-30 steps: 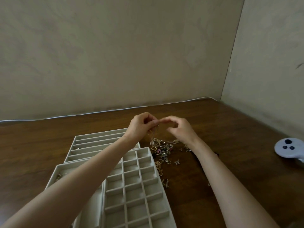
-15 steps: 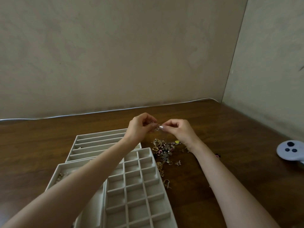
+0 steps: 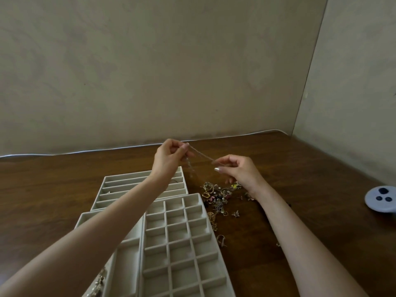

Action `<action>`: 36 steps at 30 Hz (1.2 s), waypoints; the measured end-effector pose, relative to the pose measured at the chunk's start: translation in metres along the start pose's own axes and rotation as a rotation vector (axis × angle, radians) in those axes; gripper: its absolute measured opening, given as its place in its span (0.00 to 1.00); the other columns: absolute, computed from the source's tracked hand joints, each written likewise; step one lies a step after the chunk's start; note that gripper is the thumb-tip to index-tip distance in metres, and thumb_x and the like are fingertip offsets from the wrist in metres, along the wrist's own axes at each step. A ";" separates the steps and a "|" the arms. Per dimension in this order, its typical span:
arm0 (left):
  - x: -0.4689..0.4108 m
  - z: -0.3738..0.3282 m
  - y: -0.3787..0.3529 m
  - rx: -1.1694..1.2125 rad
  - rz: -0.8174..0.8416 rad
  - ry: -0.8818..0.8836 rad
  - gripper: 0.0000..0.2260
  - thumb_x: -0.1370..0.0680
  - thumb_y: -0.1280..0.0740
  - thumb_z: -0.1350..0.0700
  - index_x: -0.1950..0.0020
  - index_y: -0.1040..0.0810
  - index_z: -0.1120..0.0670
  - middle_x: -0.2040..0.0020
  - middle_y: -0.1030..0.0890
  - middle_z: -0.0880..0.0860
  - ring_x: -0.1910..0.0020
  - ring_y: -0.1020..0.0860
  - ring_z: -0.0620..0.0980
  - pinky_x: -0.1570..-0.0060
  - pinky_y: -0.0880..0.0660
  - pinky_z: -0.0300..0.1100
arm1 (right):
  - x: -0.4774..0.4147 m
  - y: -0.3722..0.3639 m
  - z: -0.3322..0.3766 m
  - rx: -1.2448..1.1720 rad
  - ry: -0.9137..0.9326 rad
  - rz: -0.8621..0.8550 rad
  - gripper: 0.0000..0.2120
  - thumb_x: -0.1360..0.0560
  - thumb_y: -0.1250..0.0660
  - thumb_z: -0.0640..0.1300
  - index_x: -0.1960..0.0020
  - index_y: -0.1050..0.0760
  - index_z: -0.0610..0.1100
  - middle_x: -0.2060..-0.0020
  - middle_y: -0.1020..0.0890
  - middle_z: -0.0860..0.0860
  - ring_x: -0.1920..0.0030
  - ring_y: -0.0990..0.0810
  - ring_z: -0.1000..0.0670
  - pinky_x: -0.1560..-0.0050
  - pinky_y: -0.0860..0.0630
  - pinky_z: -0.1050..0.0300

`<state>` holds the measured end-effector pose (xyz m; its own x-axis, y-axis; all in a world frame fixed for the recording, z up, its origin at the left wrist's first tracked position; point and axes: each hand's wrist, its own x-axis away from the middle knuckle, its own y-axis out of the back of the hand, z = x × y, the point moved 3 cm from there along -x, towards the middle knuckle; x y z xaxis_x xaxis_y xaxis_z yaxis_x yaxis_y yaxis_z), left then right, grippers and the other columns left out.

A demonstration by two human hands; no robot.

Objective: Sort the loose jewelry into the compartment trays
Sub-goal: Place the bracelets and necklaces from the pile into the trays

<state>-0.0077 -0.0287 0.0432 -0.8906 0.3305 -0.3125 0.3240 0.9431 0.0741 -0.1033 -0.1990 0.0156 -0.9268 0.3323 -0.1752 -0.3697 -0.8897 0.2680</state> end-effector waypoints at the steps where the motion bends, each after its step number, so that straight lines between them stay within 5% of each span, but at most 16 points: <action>1: -0.002 0.001 0.007 -0.002 -0.041 0.005 0.03 0.21 0.37 0.58 0.53 0.27 0.57 0.62 0.18 0.52 0.69 0.23 0.40 0.69 0.27 0.30 | -0.001 0.001 -0.001 0.034 0.004 -0.035 0.06 0.26 0.32 0.37 0.51 0.19 0.44 0.55 0.18 0.49 0.71 0.24 0.60 0.70 0.27 0.67; 7: 0.001 0.021 0.050 -0.107 -0.086 0.054 0.05 0.21 0.38 0.56 0.52 0.28 0.58 0.63 0.17 0.55 0.75 0.26 0.45 0.75 0.31 0.34 | -0.003 0.005 -0.008 0.100 -0.009 -0.164 0.05 0.25 0.32 0.40 0.54 0.18 0.46 0.57 0.17 0.50 0.65 0.21 0.55 0.65 0.25 0.68; 13: 0.008 0.025 0.086 -0.089 -0.065 0.070 0.03 0.24 0.33 0.61 0.56 0.26 0.59 0.66 0.19 0.57 0.72 0.22 0.47 0.71 0.23 0.38 | -0.002 -0.009 -0.001 -0.016 0.036 -0.172 0.06 0.26 0.32 0.36 0.53 0.18 0.43 0.60 0.17 0.45 0.61 0.17 0.49 0.61 0.20 0.62; 25: 0.017 0.044 0.151 -0.089 -0.106 0.131 0.03 0.27 0.31 0.66 0.59 0.24 0.61 0.65 0.20 0.59 0.68 0.20 0.51 0.67 0.21 0.38 | -0.021 -0.052 0.031 -0.253 -0.014 0.030 0.08 0.27 0.33 0.31 0.50 0.20 0.39 0.56 0.17 0.44 0.58 0.17 0.49 0.58 0.20 0.59; 36: 0.034 0.051 0.183 -0.692 -0.078 0.033 0.03 0.29 0.27 0.60 0.60 0.20 0.54 0.65 0.18 0.52 0.65 0.24 0.49 0.62 0.30 0.40 | -0.033 -0.089 0.053 -0.101 0.046 0.044 0.09 0.27 0.34 0.29 0.54 0.20 0.40 0.57 0.17 0.45 0.60 0.17 0.51 0.60 0.20 0.63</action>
<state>0.0378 0.1533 -0.0019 -0.9157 0.2512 -0.3137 -0.0099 0.7664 0.6423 -0.0430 -0.1142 0.0477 -0.9369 0.2798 -0.2098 -0.3183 -0.9307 0.1802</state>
